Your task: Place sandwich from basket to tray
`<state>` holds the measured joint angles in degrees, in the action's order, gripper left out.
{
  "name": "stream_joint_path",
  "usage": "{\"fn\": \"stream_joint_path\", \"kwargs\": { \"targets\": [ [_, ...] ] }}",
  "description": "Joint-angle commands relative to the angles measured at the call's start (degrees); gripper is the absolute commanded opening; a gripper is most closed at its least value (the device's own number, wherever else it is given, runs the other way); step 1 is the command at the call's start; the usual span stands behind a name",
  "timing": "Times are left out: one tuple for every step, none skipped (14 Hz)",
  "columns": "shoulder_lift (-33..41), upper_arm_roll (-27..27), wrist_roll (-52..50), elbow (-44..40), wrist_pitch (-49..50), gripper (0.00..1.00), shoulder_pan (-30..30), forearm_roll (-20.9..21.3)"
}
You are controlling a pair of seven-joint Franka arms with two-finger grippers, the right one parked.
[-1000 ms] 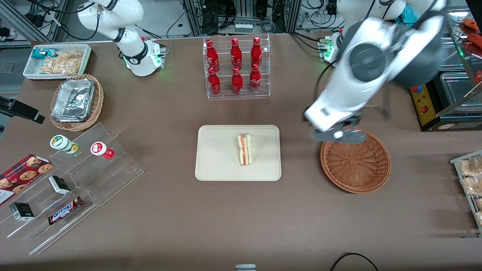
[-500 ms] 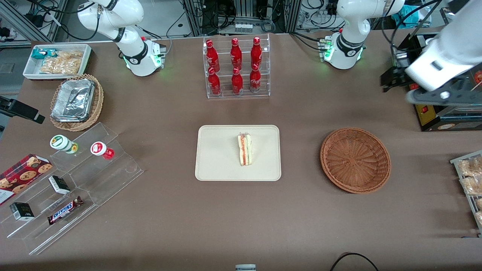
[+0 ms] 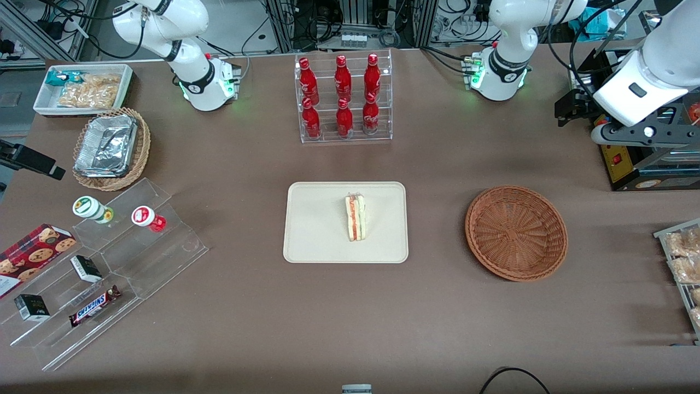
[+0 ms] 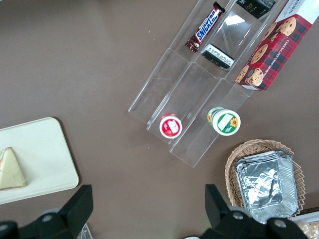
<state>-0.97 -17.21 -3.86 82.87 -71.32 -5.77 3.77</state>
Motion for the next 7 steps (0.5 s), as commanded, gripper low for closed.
{"fn": "stream_joint_path", "kwargs": {
  "targets": [
    [1.4,0.2,-0.5,1.8,-0.6,1.00,-0.3,-0.7],
    [1.2,0.2,-0.4,1.2,-0.5,1.00,-0.5,-1.0],
    [1.2,0.3,-0.4,1.1,-0.5,1.00,-0.5,-1.7],
    [1.2,0.4,-0.5,1.1,-0.5,1.00,-0.5,-2.0],
    [1.2,0.6,-0.5,1.1,-0.5,1.00,-0.3,-2.1],
    [1.2,0.7,-0.5,1.1,-0.6,1.00,-0.3,-2.1],
    [1.2,0.6,-0.5,1.1,-1.0,1.00,-0.3,-2.2]
  ]
}}
